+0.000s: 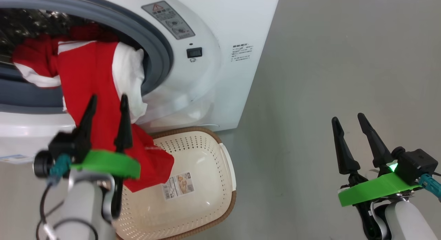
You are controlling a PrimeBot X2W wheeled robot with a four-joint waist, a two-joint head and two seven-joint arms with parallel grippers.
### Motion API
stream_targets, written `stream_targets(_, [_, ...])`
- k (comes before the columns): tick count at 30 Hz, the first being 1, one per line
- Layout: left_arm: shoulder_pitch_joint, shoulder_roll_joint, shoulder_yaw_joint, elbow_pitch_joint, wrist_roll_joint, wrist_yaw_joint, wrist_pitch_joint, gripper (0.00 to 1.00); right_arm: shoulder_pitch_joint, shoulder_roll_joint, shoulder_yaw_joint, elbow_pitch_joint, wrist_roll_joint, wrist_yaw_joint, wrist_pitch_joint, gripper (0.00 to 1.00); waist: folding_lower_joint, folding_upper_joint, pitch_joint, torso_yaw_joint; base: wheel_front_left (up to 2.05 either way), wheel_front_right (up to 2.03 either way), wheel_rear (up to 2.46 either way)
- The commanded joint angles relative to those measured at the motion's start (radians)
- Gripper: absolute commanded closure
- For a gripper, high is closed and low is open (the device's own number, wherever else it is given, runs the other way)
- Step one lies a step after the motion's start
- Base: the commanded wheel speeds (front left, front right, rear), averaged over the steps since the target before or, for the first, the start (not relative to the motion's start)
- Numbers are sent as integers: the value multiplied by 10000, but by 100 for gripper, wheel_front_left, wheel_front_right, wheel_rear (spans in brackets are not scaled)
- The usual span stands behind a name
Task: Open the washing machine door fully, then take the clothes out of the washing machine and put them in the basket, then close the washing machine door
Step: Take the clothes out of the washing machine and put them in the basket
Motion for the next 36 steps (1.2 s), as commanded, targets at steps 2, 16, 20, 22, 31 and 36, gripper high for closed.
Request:
stream_targets(2, [-847, 224, 254, 353, 67, -100, -49, 0, -142, 19, 299, -278, 6, 63, -65, 0, 0, 0, 214, -95, 0, 0, 0])
stream_targets(16, [-3726, 677, 181, 4087, -147, -339, 159, 0, -491, 92, 181, -378, 57, 63, -65, 0, 0, 0, 915, -444, 0, 0, 0])
stream_targets(20, [-4257, 848, 55, 5033, 39, -144, 107, 0, -588, 120, 196, -371, 54, 63, -65, 0, 0, 0, 1013, -505, 0, 0, 0])
stream_targets(22, [-4455, 920, 67, 5371, 51, -77, 57, 0, -617, 137, 200, -382, 46, 63, -65, 0, 0, 0, 1036, -529, 0, 0, 0])
stream_targets(31, [-4827, 1063, 135, 5964, 3, -75, -42, 91, -618, 169, 114, -387, 16, 63, -65, 0, 0, 0, 1013, -436, 0, 0, 0])
stream_targets(36, [-4448, 1049, 332, 5192, -42, -131, -46, 91, -627, 163, 90, -360, 5, 63, -65, 0, 0, 0, 915, -310, 0, 0, 0])
